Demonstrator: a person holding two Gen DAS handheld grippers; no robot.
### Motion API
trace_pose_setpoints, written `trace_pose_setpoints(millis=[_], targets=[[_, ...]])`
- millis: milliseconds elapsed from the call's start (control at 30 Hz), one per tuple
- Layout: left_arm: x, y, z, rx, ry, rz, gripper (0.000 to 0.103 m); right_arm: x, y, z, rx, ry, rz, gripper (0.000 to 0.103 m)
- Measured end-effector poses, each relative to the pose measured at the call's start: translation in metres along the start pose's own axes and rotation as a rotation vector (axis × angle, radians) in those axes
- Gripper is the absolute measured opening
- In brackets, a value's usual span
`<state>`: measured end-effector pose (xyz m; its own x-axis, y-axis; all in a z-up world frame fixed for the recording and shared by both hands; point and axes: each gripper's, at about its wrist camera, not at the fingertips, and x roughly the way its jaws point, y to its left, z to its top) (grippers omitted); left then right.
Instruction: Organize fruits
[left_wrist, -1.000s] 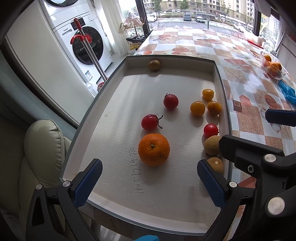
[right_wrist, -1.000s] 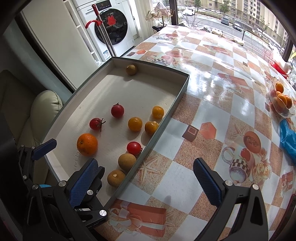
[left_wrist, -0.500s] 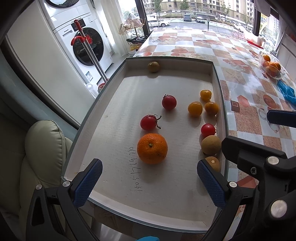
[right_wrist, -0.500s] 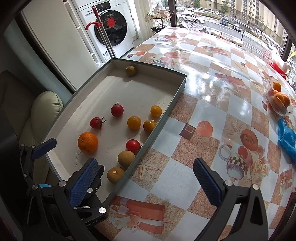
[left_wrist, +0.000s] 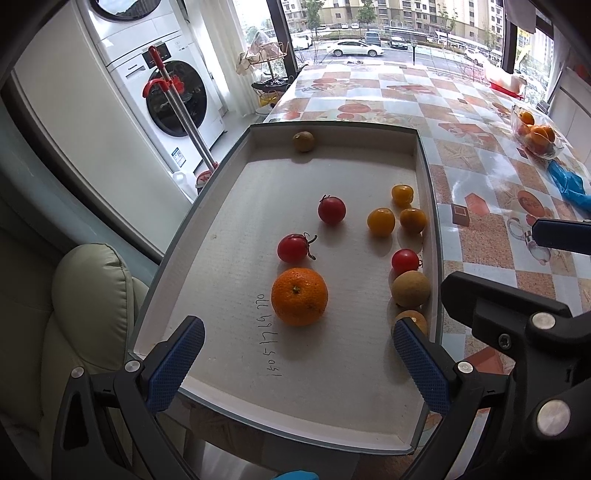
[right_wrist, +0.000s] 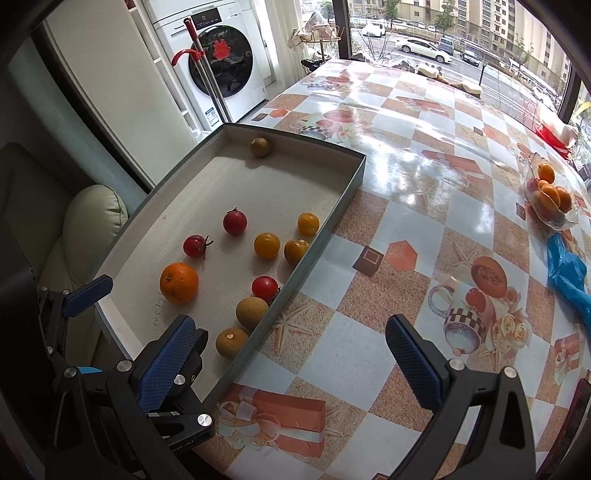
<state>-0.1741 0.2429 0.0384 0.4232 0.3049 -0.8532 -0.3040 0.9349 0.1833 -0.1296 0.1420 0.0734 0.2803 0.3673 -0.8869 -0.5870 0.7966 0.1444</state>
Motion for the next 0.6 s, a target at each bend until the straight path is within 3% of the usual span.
trace_pose_setpoints(millis=[600], targets=[[-0.009, -0.003, 0.000, -0.002, -0.012, 0.004, 0.103, -0.010, -0.001, -0.006, -0.003, -0.016, -0.001, 0.103]])
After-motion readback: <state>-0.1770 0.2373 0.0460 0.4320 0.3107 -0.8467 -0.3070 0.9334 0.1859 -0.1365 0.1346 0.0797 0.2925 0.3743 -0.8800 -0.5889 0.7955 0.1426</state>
